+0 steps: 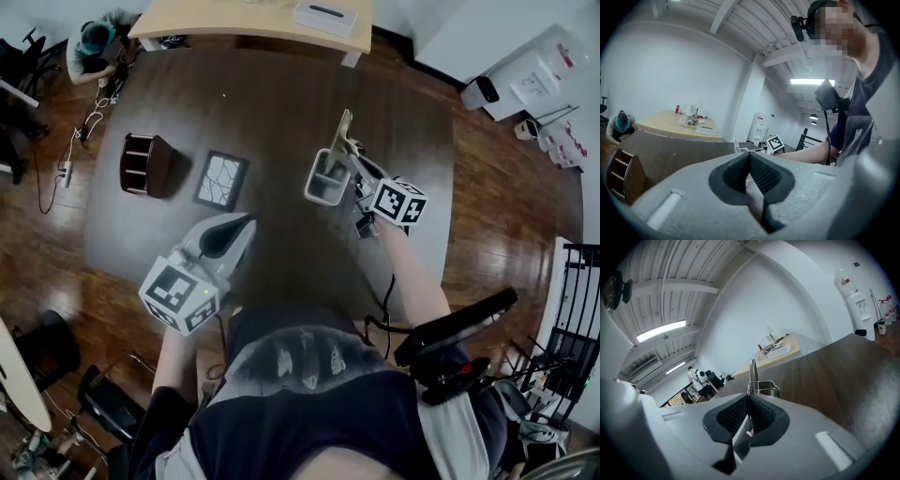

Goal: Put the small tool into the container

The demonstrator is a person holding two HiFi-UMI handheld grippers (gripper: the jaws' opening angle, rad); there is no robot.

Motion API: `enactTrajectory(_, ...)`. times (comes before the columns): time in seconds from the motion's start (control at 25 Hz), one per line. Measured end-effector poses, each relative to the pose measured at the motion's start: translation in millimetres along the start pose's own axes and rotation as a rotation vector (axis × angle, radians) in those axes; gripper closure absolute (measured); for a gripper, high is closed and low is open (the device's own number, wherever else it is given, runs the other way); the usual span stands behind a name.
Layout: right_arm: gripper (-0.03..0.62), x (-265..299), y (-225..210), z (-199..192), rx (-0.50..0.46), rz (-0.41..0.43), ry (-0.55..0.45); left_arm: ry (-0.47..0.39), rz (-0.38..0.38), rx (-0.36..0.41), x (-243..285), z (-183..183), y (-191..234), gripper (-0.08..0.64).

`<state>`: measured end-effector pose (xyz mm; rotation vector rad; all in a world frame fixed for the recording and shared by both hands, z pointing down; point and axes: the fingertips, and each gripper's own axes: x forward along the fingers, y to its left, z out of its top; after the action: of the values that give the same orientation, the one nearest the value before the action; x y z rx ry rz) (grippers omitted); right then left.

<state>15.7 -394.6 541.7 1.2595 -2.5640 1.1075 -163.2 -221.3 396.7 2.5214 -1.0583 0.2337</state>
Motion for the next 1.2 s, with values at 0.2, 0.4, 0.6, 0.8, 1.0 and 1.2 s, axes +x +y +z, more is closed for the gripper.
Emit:
enactTrajectory(0.2,0.586,10.3,-8.9,-8.8,-0.03,0.002,0.017,0.027,0.017,-0.007,7.0,-3.7,1.9,0.561)
enactTrajectory(0.4,0.586,19.5,-1.6,-16.9,-0.073,0.019,0.05,0.042,0.012,-0.005,13.1,-5.2,5.3,0.561)
enactTrajectory(0.6,0.584,21.8,-1.8,-43.9,-0.239,-0.004,0.187,0.057,0.001,0.008,18.8,-5.1,7.1,0.561)
enactTrajectory(0.8,0.583,23.2,-3.5,-51.7,-0.273,-0.01,0.225,0.074,-0.006,0.02,22.5,-7.0,6.2,0.561)
enactTrajectory(1.0,0.583,24.4,-3.6,-53.7,-0.285,0.004,0.239,0.073,-0.012,0.018,24.3,-9.3,6.7,0.561)
enactTrajectory(1.2,0.58,26.0,-4.4,-53.6,-0.269,0.012,0.257,0.056,0.0,0.021,22.6,-6.1,9.3,0.561)
